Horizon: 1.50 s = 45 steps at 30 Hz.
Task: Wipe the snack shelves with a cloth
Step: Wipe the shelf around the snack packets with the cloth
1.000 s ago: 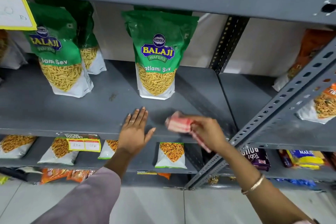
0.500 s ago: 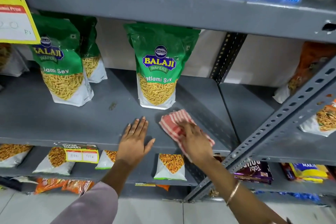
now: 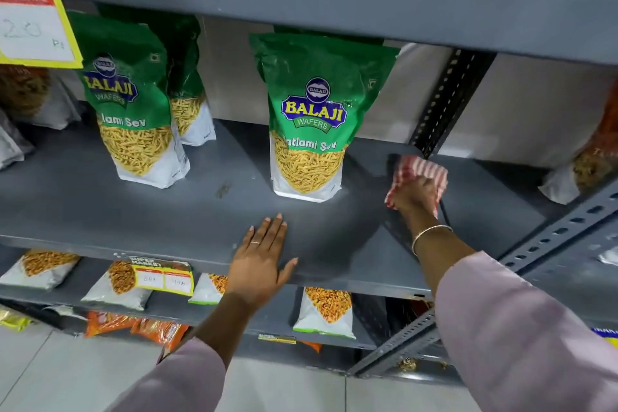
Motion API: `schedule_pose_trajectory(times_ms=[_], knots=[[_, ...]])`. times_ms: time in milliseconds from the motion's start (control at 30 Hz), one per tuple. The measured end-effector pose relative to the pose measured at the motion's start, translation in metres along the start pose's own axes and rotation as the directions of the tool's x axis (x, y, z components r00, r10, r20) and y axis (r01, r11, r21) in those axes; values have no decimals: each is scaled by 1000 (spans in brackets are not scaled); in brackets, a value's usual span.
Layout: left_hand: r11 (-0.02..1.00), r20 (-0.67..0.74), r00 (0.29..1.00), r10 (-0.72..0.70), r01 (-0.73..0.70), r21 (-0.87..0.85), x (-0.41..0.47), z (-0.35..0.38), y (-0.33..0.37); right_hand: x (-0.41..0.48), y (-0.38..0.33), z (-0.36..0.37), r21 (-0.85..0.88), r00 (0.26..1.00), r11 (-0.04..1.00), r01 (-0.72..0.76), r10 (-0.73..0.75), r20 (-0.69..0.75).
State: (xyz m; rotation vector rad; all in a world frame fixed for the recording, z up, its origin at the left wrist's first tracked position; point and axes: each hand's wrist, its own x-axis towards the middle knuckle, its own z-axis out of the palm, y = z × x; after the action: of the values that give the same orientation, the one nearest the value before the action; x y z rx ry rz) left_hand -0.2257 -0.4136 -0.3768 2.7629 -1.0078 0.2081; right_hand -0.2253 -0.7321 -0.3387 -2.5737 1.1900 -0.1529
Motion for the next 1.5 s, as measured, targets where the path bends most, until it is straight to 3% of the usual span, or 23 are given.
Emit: schedule_pose_trajectory(times_ms=[33, 67, 133, 267, 300, 367, 433, 467, 567, 633, 733, 767, 800, 867, 1000, 1100, 1200, 1333, 1400, 1500], knots=[[1000, 6, 1000, -2, 2, 0, 0, 0, 0, -1, -6, -2, 65, 999, 997, -42, 40, 29], [1000, 11, 1000, -1, 1, 1, 0, 0, 0, 9, -8, 9, 69, 999, 997, 33, -33, 8], [1000, 13, 1000, 4, -4, 9, 1, -1, -1, 37, -5, 30, 105, 979, 980, 169, -179, 97], [1000, 15, 1000, -1, 1, -2, 0, -4, 0, 74, 2, 34, -48, 986, 998, 50, -42, 164], [1000, 19, 1000, -5, 5, -4, 0, -4, 0, 50, -12, 17, -77, 990, 992, 104, -96, 108], [1000, 31, 1000, -6, 6, -4, -1, -4, 0, 38, -28, 7, -96, 951, 955, 282, -265, 158], [1000, 31, 1000, -5, 5, 1, -1, -4, 1, 49, -30, 14, -91, 934, 945, 313, -288, 211], [1000, 25, 1000, -6, 6, -5, -1, -3, 0, 57, -27, 17, -110, 946, 951, 290, -267, 184], [1000, 16, 1000, -3, 3, -16, -2, -3, 0, 64, -16, 17, -107, 987, 991, -77, 91, 132], [1000, 6, 1000, -1, 1, -19, -3, -2, 0, 63, -22, 14, -17, 979, 987, -162, 162, 120], [1000, -17, 1000, -3, 2, -30, -2, 1, 0, 73, -41, 21, 10, 995, 1000, -3, 2, 104], [999, -25, 1000, -4, 3, -36, -1, 1, 0, 75, -51, 18, -56, 982, 991, 123, -113, 151], [999, -33, 999, -4, 3, -39, -1, 2, -1, 72, -59, 19, 13, 951, 967, 255, -253, 176], [999, -29, 1000, -1, 0, -35, 0, 1, -1, 62, -70, 19, 100, 900, 919, 380, -393, 187], [1000, 33, 999, -13, 14, -23, -1, -2, 0, 73, -47, 42, 171, 881, 898, 405, -433, 192], [1000, 52, 998, -23, 23, -6, -1, -3, -1, 34, -29, 26, 237, 953, 942, 238, -273, 128], [1000, 56, 998, -17, 18, -12, -1, -3, 0, -29, -19, 3, 169, 953, 944, 283, -297, 63], [1000, 92, 996, -13, 14, -14, -2, -8, 1, -93, 0, -6, 58, 944, 952, 299, -304, 125], [1000, 99, 995, -17, 18, -13, 1, -6, 0, -123, 5, -10, 30, 901, 922, 385, -383, 206], [1000, 96, 995, -3, 3, -2, 0, -8, -1, -162, 19, -25, 90, 763, 809, 581, -579, 289]])
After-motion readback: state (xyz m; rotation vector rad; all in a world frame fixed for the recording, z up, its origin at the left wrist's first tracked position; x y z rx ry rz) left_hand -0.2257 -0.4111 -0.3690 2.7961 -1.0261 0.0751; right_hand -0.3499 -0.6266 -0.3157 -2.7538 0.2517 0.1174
